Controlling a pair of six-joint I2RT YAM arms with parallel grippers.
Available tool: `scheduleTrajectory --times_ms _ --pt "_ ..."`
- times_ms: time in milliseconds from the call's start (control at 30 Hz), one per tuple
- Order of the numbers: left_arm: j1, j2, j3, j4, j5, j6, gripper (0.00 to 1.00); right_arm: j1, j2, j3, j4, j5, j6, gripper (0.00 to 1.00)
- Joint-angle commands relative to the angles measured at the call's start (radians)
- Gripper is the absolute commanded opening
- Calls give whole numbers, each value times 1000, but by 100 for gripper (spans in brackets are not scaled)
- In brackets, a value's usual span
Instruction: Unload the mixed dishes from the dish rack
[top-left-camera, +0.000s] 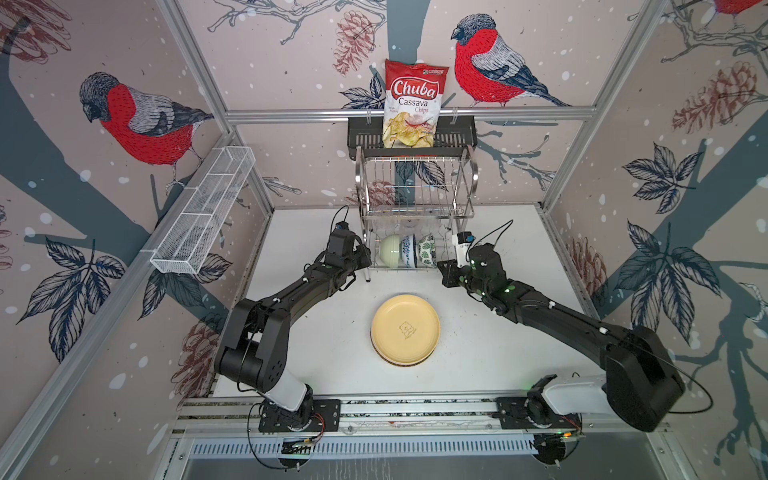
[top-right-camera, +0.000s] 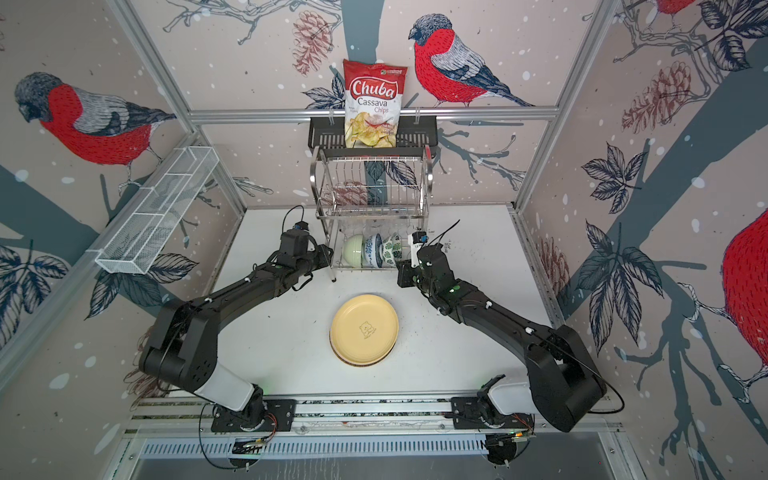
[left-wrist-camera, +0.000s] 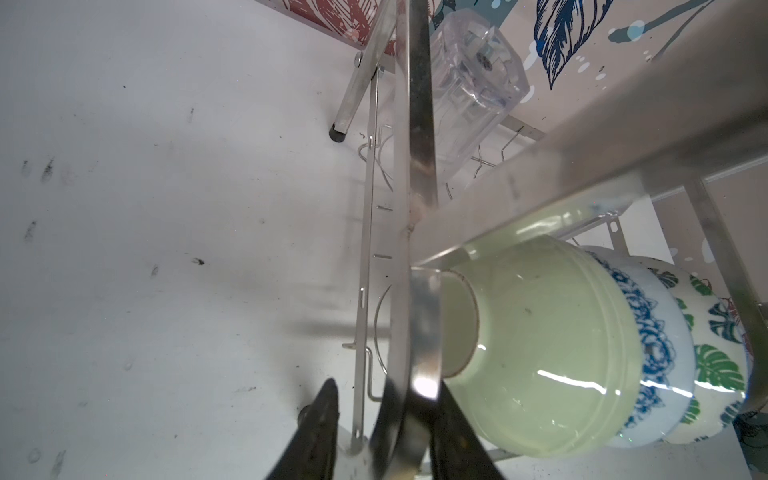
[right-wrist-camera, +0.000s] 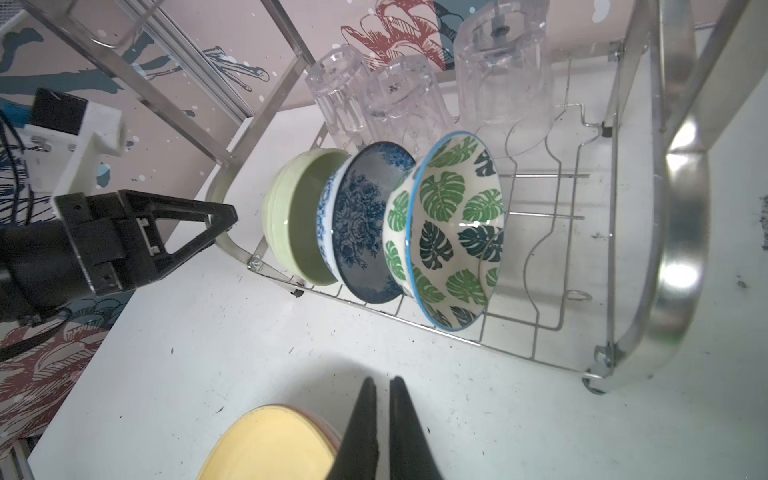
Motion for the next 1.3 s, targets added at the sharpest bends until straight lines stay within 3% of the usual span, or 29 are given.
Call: scheduleTrajectory --times_ms 0,133,333,900,1267 --pt "0 12 25 45 6 20 22 -18 27 18 52 -70 -21 17" --pt "2 12 26 46 25 26 14 -45 75 58 64 -126 -48 32" --pt "1 6 26 25 27 29 10 -68 158 121 98 -176 -59 36" --pt "-2 -11 26 -2 34 37 9 -111 361 258 172 -232 -40 36" --pt "-4 -11 26 -4 42 37 9 -144 469 273 300 -339 84 20"
